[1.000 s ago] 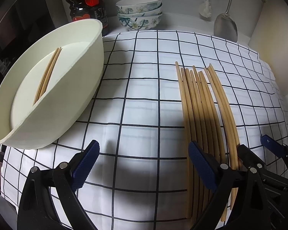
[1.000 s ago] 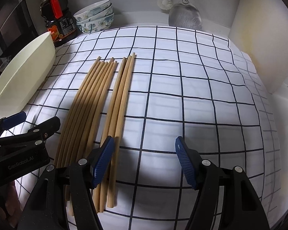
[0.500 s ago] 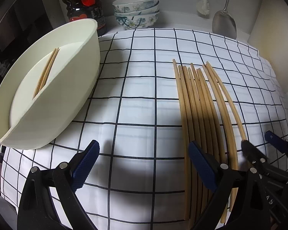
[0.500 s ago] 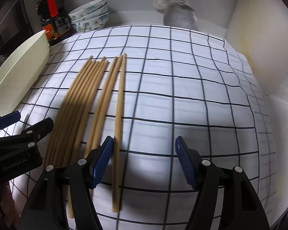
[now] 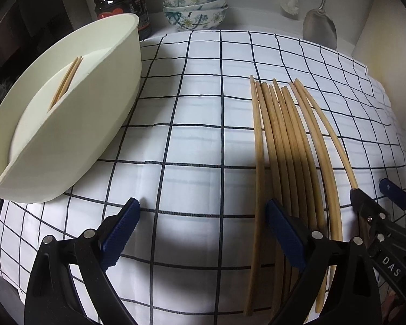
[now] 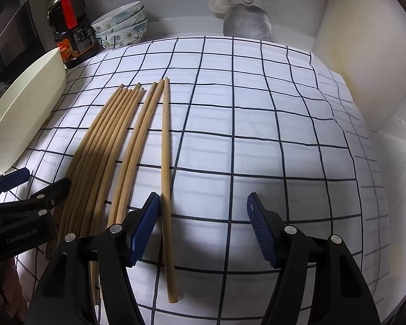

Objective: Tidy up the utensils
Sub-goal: 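Move the right gripper back over the chopsticks and grasp another chopstick, then lift the chopstick with the right gripper and lower it into the white dish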

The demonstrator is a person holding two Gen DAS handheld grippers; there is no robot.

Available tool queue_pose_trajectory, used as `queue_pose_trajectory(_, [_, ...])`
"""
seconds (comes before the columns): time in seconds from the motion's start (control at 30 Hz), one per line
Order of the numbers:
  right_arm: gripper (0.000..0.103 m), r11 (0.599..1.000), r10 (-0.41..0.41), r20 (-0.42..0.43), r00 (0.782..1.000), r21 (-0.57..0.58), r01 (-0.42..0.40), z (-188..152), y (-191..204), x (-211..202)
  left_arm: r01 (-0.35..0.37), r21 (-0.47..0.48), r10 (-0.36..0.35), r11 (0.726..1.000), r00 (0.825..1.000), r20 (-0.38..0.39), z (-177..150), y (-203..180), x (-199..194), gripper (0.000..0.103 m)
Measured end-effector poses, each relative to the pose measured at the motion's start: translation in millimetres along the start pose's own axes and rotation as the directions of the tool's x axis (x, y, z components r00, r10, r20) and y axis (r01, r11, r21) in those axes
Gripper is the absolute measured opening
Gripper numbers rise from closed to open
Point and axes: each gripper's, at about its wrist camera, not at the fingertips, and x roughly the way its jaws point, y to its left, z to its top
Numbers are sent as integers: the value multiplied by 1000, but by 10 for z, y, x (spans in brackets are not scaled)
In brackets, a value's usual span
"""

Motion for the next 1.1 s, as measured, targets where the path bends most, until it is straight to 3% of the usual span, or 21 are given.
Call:
queue_pose_trajectory(0.33, [63, 998, 24, 22, 999, -55, -22, 182, 66, 126, 4, -25, -3, 1000, 1000, 15, 162, -32, 91, 92])
queue_pose_trajectory(0.57, [61, 997, 40, 37, 999, -63, -37, 184, 82, 131, 26, 10, -26, 1000, 998, 62, 127, -154, 7, 63])
queue_pose_trajectory(0.63, [54, 997, 45, 38, 998, -70, -42, 181, 97, 122, 28, 13, -29, 1000, 998, 64, 132, -174, -2, 56])
queue_pose_trajectory(0.77, [38, 994, 56, 33, 998, -91, -53, 178, 145, 98, 33, 9, -34, 999, 998, 60, 148, -173, -16, 28])
queue_pose_trajectory(0.87, [21, 994, 60, 35, 998, -94, -56, 171, 159, 86, 43, 29, -45, 999, 997, 56, 145, -208, -19, 12])
queue_pose_trajectory(0.9, [11, 994, 59, 36, 998, -94, -56, 171, 157, 84, 51, 36, -53, 998, 997, 53, 142, -222, -21, 7])
queue_pose_trajectory(0.93, [7, 994, 58, 35, 998, -96, -54, 177, 152, 87, 50, 38, -52, 998, 997, 52, 135, -219, -28, 7])
queue_pose_trajectory(1.1, [6, 994, 87, 23, 996, -71, -85, 182, 103, 75, 81, 38, -82, 996, 996, 29, 135, -193, -35, 7])
